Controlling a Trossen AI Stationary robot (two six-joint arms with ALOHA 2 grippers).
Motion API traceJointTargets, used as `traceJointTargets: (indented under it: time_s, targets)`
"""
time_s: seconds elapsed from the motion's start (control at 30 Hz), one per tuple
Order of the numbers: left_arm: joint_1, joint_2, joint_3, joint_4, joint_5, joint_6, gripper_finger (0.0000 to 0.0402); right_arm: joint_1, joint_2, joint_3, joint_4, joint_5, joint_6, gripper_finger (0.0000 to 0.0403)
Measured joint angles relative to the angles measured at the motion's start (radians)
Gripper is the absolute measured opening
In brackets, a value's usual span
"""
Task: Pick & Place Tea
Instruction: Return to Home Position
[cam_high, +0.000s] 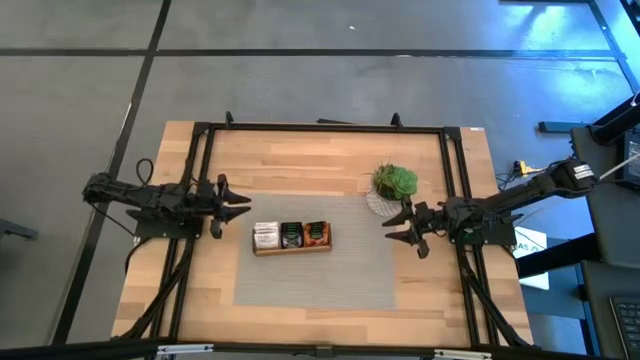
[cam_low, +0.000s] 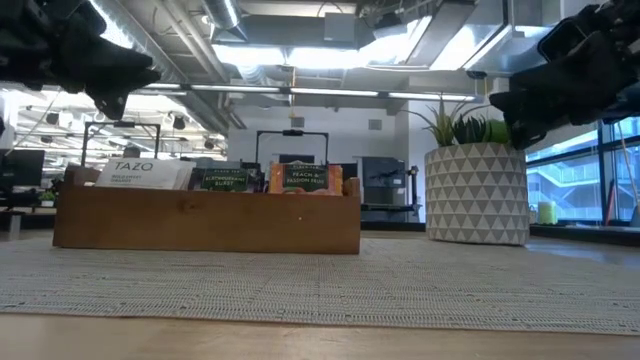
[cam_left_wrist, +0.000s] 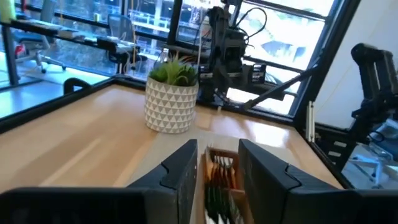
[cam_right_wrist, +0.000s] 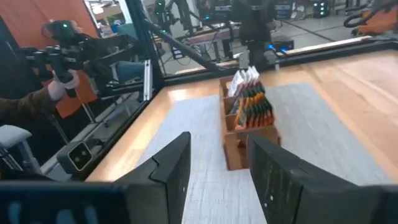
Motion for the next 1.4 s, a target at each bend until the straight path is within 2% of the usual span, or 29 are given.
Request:
traceJointTargets:
  time_s: [0.13,0.3,0.47,0.57,0.63,0.83,1.23,1.4]
  targets:
    - [0.000,-0.036,0.000,-0.061,-0.022,-0.001,0.0114,-0.031,-0.092,0.000,-0.107,0.013,-0.003,0.0158]
    - [0.000,-0.036,-0.009,-0.053,-0.027,0.004,0.0114,-0.060,-0.197,0.000,-0.215,0.019,0.002,0.0158]
    - [0.000,-0.036,-0.010,-0.038,-0.041,0.017,0.0114,-0.063,-0.305,0.000,-0.248,0.018,-0.003,0.0158]
    - [0.000,-0.037,-0.057,0.083,0.014,0.035,0.0114,-0.062,-0.361,0.000,-0.268,-0.021,-0.001,0.0158]
    - [-0.001,-0.035,-0.055,0.084,0.038,0.041,0.0114,-0.062,-0.392,0.000,-0.271,-0.054,-0.002,0.0158]
    - [0.000,-0.037,-0.055,0.086,0.011,0.063,0.0114,-0.062,-0.472,0.000,-0.327,-0.098,-0.007,0.0158]
    - [0.000,-0.025,-0.055,0.085,0.029,0.097,0.0114,-0.062,-0.878,0.000,-0.673,-0.149,-0.101,0.0158]
    - [0.000,-0.024,-0.055,0.085,0.029,0.097,0.0114,-0.069,-0.880,0.002,-0.715,-0.150,-0.136,0.0158]
